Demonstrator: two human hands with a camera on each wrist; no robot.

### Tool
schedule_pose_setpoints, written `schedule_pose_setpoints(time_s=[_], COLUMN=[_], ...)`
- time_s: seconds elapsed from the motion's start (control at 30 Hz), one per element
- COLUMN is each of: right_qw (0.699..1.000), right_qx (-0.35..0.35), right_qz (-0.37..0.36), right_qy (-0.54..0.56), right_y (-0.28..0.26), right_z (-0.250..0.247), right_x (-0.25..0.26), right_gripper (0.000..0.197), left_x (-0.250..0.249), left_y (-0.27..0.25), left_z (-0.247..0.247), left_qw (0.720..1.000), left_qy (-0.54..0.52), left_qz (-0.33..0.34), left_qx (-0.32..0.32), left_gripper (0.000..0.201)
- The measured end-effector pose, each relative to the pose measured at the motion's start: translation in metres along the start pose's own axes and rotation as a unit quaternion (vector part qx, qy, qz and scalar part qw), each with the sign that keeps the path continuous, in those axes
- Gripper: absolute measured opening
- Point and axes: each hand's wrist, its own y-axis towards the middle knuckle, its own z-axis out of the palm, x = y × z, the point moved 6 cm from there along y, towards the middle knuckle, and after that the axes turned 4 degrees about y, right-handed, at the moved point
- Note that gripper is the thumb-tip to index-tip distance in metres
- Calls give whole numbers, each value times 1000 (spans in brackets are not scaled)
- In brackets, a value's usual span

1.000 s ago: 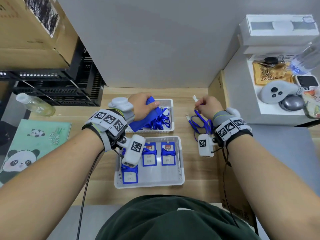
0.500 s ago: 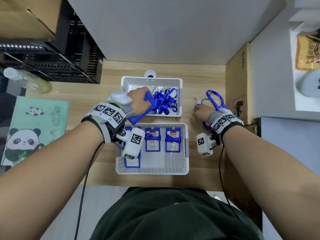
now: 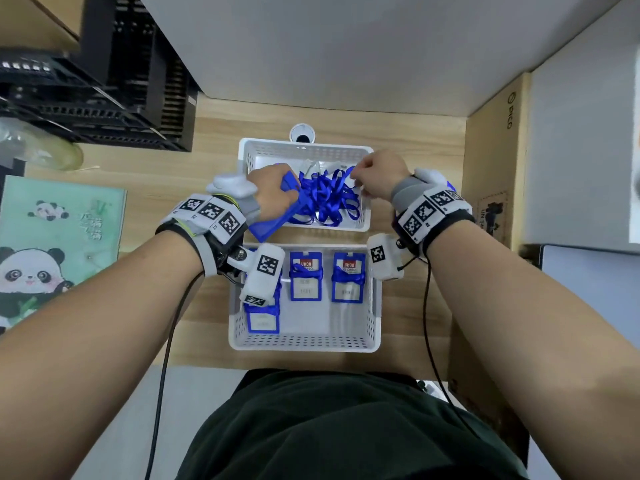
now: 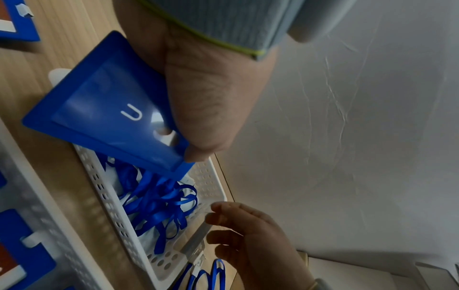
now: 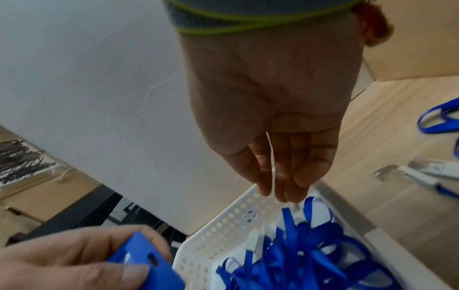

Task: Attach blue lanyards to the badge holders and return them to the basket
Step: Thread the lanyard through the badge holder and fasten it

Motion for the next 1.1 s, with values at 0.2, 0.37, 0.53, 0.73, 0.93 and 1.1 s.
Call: schedule_pose_setpoints(time_s=[0.2, 0.37, 0.53, 0.73, 0.93, 1.1], right_qw=[988, 992, 995, 992, 964, 942], right_qx=[133, 41, 84, 27, 50, 87], right_qz=[39, 3, 48, -47, -154, -201], right_qy=[-73, -120, -37, 112, 210, 254], right_y=[-1, 5, 9, -5, -38, -72], right_z=[50, 46, 53, 28, -8, -29], right_x=[2, 14, 10, 42, 92, 126], right_gripper=[22, 25, 27, 21, 21, 27], left_x=[13, 29, 37, 34, 22, -6], left_y=[6, 7, 8, 7, 9, -3], left_z=[4, 5, 5, 0, -9, -21], left_qw=[1000, 1000, 1000, 1000, 997, 991], left_qy=[0, -2, -8, -26, -67, -104], left_qz=[-13, -15, -12, -5, 2, 76], left_qx=[10, 15, 8, -12, -38, -43], left_gripper=[23, 26, 24, 36, 33, 55])
